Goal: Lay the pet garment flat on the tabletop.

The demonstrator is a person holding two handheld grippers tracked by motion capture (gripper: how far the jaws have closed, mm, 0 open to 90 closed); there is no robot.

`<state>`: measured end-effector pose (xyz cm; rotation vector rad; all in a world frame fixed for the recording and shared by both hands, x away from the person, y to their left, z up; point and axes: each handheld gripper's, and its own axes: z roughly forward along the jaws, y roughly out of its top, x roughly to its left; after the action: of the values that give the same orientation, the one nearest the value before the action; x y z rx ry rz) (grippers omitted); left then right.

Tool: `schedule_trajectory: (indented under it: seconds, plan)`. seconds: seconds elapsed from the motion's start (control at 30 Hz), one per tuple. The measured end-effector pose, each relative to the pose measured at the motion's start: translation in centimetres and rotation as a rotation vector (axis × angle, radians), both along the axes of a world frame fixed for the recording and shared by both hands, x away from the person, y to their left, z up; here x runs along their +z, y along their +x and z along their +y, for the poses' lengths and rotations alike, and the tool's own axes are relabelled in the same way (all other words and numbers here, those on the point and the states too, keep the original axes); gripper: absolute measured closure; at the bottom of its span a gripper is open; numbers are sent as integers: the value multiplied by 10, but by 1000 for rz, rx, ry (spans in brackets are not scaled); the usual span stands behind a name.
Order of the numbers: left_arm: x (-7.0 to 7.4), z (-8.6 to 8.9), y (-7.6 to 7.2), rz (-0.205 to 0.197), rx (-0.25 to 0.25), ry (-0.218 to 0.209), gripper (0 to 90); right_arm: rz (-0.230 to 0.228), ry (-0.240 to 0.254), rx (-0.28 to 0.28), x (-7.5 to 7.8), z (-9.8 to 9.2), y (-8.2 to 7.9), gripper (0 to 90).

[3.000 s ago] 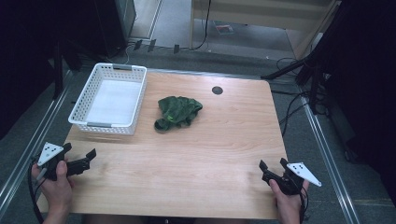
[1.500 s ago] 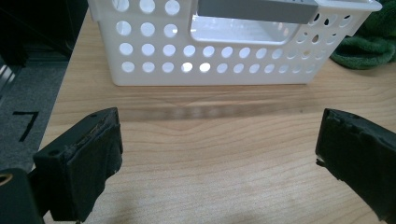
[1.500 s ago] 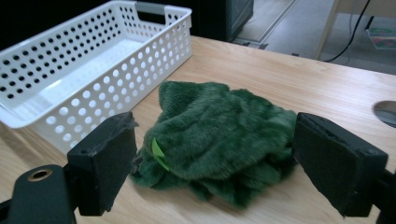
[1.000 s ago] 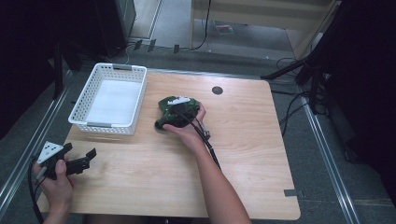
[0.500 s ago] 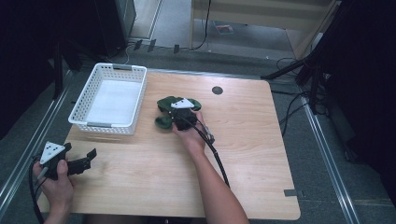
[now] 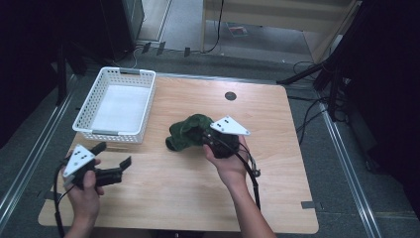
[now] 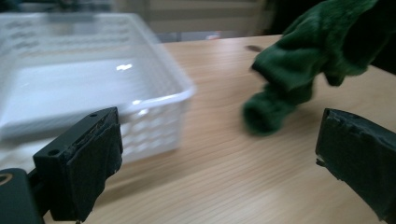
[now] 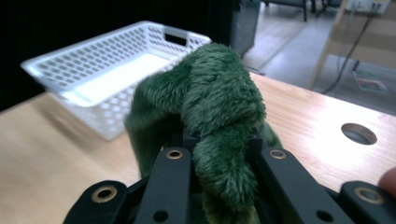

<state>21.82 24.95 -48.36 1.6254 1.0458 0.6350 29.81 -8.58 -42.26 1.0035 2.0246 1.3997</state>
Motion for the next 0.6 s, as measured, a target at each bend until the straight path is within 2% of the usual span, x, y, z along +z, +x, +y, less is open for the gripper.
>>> schedule_trajectory:
  seconds: [0.03,0.07,0.1,0.13,0.17,0.2,0.23,0.27,0.3,0.33,0.37,0.4,0.43,0.47,0.5,0.53,0.57,0.6]
  plan:
    - [7,-18,2,1,-80,-1,12,-5,11,18,9,-6,-13,806]
    - [11,-28,3,2,-127,-3,11,-11,25,28,13,-8,-18,805]
    - [11,-28,3,2,-127,-3,12,-13,43,39,18,-12,-24,805]
    - [17,-41,4,-2,-185,-1,11,-20,55,47,23,-15,-32,804]
    - [21,-50,3,-11,-225,6,11,-20,55,47,23,-15,-32,804]
    - [26,-60,3,-22,-261,7,12,-32,72,67,31,-20,-44,803]
    - [31,-69,1,-32,-305,-1,12,-32,72,67,31,-20,-44,803]
    - [38,-82,-3,-47,-381,-42,12,-37,75,82,37,-21,-54,800]
    - [42,-88,-5,-52,-424,-65,12,-40,73,93,40,-21,-57,799]
    - [42,-88,-5,-52,-424,-65,12,-53,70,110,43,-20,-62,797]
    - [46,-99,-10,-61,-473,-66,11,-60,65,137,46,-18,-68,793]
    - [46,-99,-10,-61,-473,-66,11,-60,65,137,46,-18,-68,793]
    - [49,-104,-13,-54,-461,-58,12,-52,73,176,51,-15,-77,785]
    - [51,-105,-14,-42,-431,-53,31,-53,75,190,52,-15,-80,782]
    - [51,-105,-14,-42,-431,-53,115,-53,75,190,52,-15,-80,782]
    - [52,-104,-14,-29,-377,-50,115,-55,73,211,53,-13,-83,775]
    - [50,-101,-11,-19,-358,-41,391,-46,55,239,51,-11,-84,760]
    - [47,-98,-8,-16,-373,-38,580,-39,56,242,49,-10,-83,754]
